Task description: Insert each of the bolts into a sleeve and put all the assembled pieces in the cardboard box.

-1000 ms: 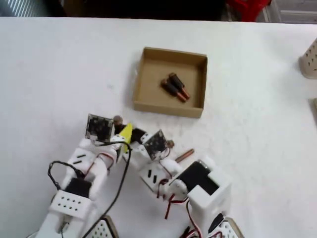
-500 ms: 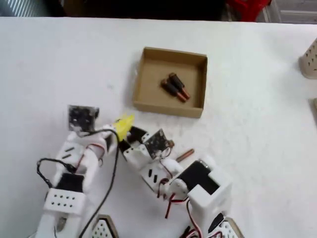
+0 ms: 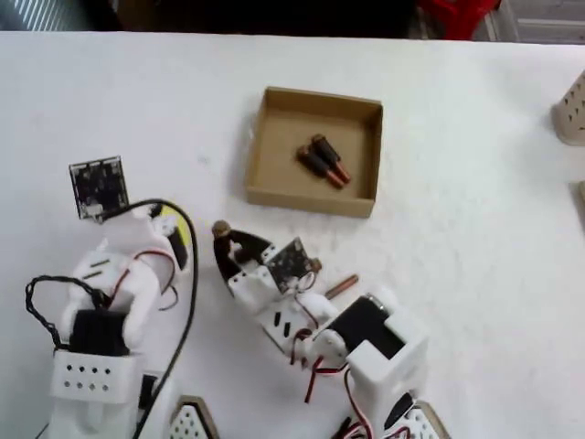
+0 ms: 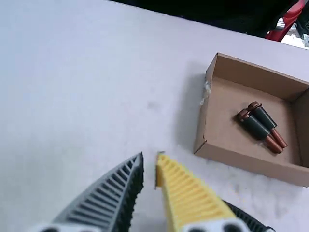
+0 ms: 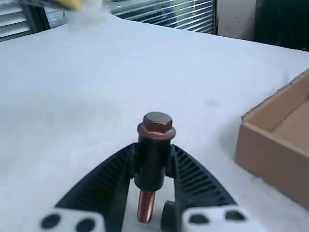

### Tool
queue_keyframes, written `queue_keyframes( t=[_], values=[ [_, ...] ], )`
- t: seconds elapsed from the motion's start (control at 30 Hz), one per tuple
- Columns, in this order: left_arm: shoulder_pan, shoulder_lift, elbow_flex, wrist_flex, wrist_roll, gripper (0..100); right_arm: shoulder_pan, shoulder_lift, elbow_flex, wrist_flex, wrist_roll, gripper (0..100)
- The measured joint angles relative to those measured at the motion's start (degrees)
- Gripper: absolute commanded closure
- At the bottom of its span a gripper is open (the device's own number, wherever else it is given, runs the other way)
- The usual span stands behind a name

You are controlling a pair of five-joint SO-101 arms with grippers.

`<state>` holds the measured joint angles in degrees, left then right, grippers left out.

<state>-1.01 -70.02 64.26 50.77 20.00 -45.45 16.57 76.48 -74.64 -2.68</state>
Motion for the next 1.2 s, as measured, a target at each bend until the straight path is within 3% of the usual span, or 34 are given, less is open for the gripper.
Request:
queue_keyframes(
  t=[0.2, 0.37, 0.63, 1.0, 1.2],
  values=[
    [0.0, 8.9, 3.3, 0.3, 0.1, 98, 0.6, -1.8, 0.0, 0.0, 0.0, 98.2],
    [0.0, 22.4, 3.3, -3.2, -5.6, 98, 4.5, -9.2, 1.5, 6.1, 0.0, 98.2],
    [0.0, 38.3, 3.3, -14.6, -6.6, 98, 9.8, -25.9, 1.6, 31.2, 0.0, 98.2],
    [0.0, 38.6, 3.3, -15.8, -13.0, 98, 25.8, -57.0, 0.1, 68.2, 0.0, 98.1],
    [0.0, 38.6, 3.3, -15.8, -13.3, 98, 28.4, -62.9, -11.5, 93.5, 2.9, 98.1]
  ],
)
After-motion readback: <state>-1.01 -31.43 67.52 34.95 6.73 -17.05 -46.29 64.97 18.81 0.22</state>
